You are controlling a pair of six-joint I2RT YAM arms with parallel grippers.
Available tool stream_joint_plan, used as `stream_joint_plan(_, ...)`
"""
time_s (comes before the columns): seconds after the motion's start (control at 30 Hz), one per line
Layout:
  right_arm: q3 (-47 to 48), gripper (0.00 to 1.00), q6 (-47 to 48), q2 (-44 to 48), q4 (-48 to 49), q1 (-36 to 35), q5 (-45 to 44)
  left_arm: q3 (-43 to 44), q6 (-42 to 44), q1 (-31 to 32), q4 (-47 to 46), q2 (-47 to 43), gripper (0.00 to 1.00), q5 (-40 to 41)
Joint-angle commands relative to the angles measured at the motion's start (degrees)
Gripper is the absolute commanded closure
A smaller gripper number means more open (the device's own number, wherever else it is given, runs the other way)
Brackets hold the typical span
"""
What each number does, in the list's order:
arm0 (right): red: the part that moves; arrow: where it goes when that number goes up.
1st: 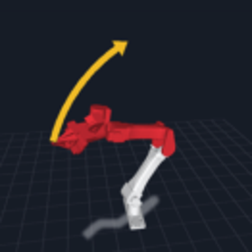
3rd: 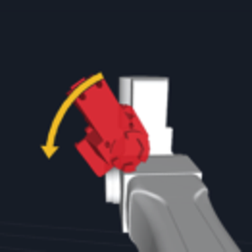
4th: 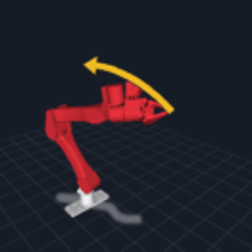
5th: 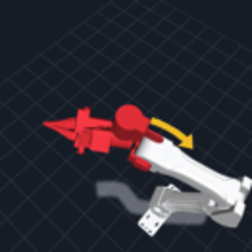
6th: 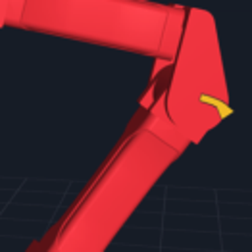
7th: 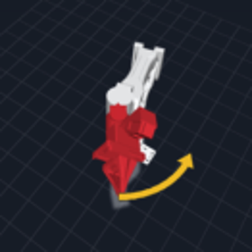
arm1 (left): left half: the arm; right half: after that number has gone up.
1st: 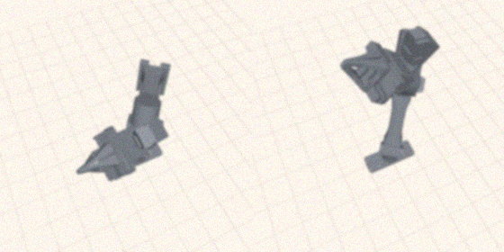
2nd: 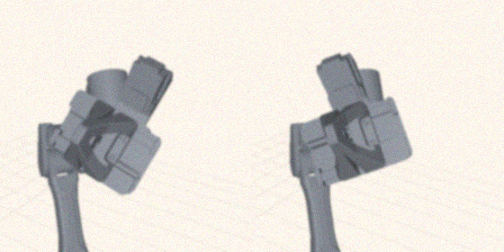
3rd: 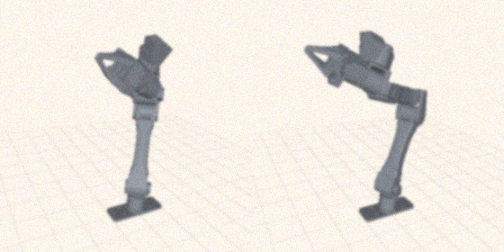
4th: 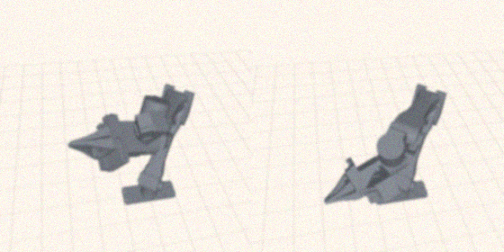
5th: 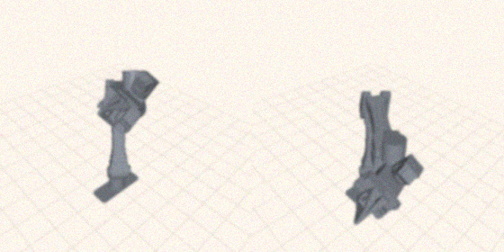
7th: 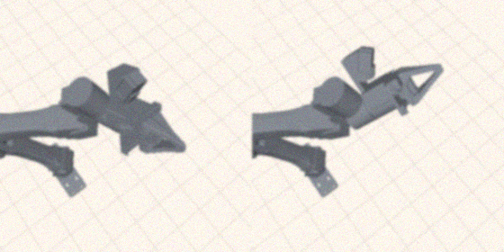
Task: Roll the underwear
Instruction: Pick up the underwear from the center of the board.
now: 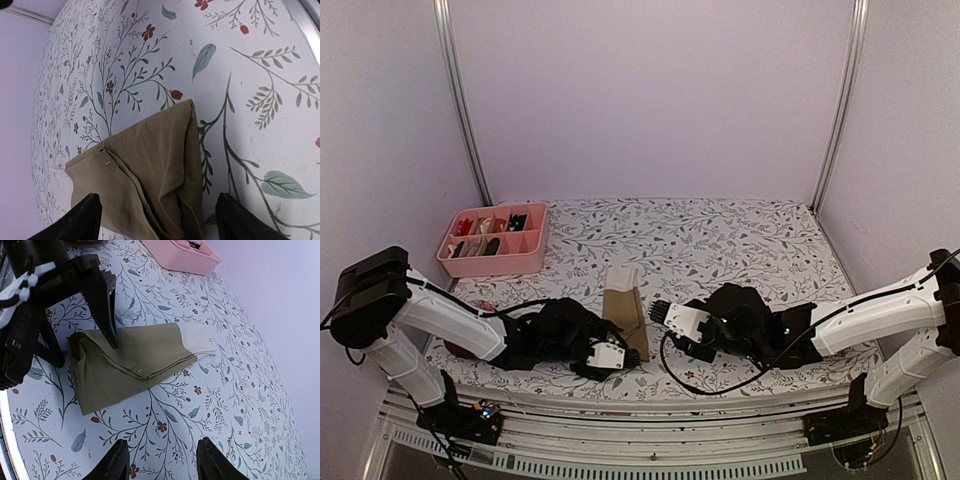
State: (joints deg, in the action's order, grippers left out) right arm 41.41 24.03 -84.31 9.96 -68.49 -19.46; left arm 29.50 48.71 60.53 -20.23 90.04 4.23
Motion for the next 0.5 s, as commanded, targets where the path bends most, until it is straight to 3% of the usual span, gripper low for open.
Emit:
stream_joint_plan(0.0,-2.2,0.52,0.34,3.45,4.78,0.23,-4.26,0.71,-1.15,2.04,-1.49,3.52,0.21,3.71)
stream_joint_plan(0.17,-2.24,0.52,0.81,2.76,4.72,0.28,-5.05,1.28,-1.34,3.44,-0.75,5.33,0.4,3.67)
stream_joint_plan(0.3,-1.89,0.53,1.17,1.68,4.63,0.28,-5.31,2.02,-2.03,4.24,0.89,5.85,0.5,3.09)
stream_joint_plan(0.47,-2.08,0.56,1.61,1.59,4.13,0.27,-4.32,3.12,-3.63,4.33,3.33,6.11,0.82,1.62)
